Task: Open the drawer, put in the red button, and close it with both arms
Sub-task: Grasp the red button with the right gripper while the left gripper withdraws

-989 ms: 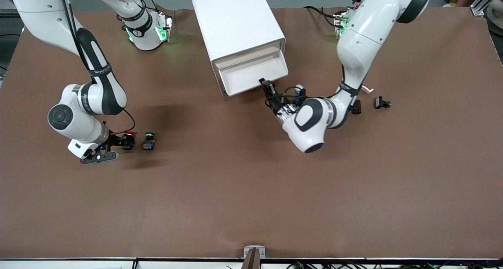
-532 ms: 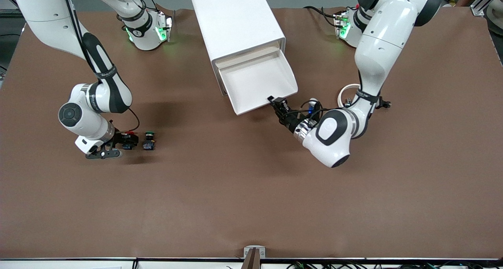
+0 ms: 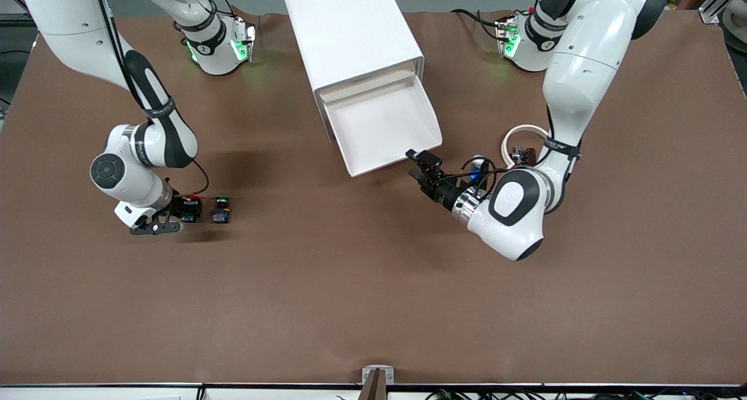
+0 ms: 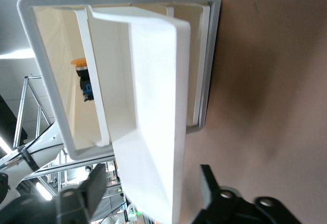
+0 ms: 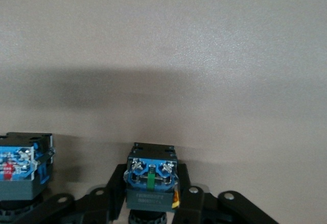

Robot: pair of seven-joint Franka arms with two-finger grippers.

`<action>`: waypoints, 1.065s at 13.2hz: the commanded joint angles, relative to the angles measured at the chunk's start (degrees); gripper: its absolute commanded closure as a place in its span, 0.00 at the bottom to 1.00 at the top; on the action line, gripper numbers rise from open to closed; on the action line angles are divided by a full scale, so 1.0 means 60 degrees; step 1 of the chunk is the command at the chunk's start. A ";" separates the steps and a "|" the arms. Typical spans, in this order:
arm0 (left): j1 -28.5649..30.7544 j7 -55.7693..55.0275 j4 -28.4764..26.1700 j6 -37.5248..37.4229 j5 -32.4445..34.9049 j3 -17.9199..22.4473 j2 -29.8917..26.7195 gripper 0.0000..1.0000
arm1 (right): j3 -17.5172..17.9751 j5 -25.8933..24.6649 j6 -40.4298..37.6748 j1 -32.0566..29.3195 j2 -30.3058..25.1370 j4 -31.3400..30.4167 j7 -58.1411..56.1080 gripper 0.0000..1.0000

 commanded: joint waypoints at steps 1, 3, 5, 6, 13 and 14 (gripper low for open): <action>0.0320 -0.0076 0.0794 -0.0169 0.0046 0.0299 -0.0120 0.00 | 0.0022 -0.0009 0.0021 -0.0044 -0.0131 -0.0103 0.0099 0.95; 0.0525 0.0418 0.0958 -0.0183 0.0046 0.0797 -0.0251 0.00 | 0.0036 -0.0009 -0.0313 0.0029 -0.0292 0.0057 0.0128 0.95; 0.0803 0.1442 0.0958 -0.0241 0.0090 0.1412 -0.0690 0.00 | 0.0037 -0.0009 -0.1947 0.0219 -0.0671 0.0568 0.0172 0.95; 0.0892 0.1781 0.0973 -0.0300 0.0337 0.1633 -0.0807 0.00 | 0.0037 -0.0009 -0.2740 0.0307 -0.0905 0.0875 0.0245 0.94; 0.0936 0.5061 0.0973 -0.0213 0.3370 0.2146 -0.2374 0.00 | 0.0051 -0.0023 -0.7516 0.1784 -0.2181 0.2677 0.2993 0.93; 0.0922 0.5385 0.0973 -0.0213 0.3676 0.2307 -0.2564 0.00 | 0.0051 -0.0009 -0.8321 0.2136 -0.2225 0.3115 0.3753 0.93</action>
